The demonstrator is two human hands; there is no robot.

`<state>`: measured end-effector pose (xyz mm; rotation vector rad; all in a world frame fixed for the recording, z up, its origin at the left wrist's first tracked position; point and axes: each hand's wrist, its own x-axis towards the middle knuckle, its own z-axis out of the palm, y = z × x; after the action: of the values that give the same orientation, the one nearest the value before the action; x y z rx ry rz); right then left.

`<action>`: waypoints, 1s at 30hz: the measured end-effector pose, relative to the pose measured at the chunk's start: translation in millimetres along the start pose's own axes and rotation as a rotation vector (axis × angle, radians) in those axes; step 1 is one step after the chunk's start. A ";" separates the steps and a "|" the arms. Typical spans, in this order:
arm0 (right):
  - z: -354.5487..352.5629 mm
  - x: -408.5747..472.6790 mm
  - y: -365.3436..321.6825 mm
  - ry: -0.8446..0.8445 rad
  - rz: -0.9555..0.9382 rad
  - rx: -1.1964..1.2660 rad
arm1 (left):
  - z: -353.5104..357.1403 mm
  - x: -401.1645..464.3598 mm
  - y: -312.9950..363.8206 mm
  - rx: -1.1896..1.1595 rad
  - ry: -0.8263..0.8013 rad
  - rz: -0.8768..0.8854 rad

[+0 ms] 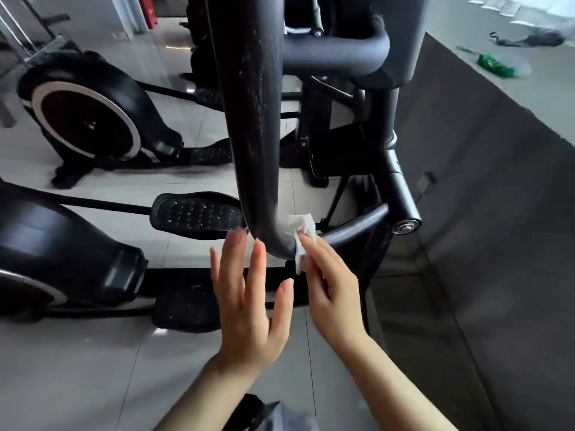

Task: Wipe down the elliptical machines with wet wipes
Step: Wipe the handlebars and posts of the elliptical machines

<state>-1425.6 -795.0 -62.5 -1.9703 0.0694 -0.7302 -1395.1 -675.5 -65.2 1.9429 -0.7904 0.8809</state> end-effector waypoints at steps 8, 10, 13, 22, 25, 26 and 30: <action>-7.8 9.2 43.3 0.021 -0.217 -0.319 | -8.6 15.5 -26.8 0.357 0.030 0.320; -24.4 20.9 74.1 0.019 -0.216 -0.527 | -9.5 14.7 -24.6 0.337 0.026 0.308; -32.1 38.4 83.3 0.022 -0.155 -0.583 | -10.1 13.9 -19.6 0.305 0.023 0.282; 9.8 8.0 -33.4 0.043 -0.097 0.163 | -24.2 21.4 -4.7 0.079 0.009 0.235; 9.4 23.7 -67.3 0.112 -0.215 0.280 | -36.6 42.0 7.1 -0.205 0.015 0.101; 8.5 32.8 -80.3 0.136 -0.245 0.300 | -41.1 52.0 14.1 -0.329 0.020 0.035; 5.6 80.0 -139.1 0.229 -0.341 0.413 | -54.0 91.8 38.7 -0.644 0.006 -0.064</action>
<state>-1392.5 -748.0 87.4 -1.5125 -0.2674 -1.0954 -1389.7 -663.5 47.4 1.3847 -0.8715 0.5041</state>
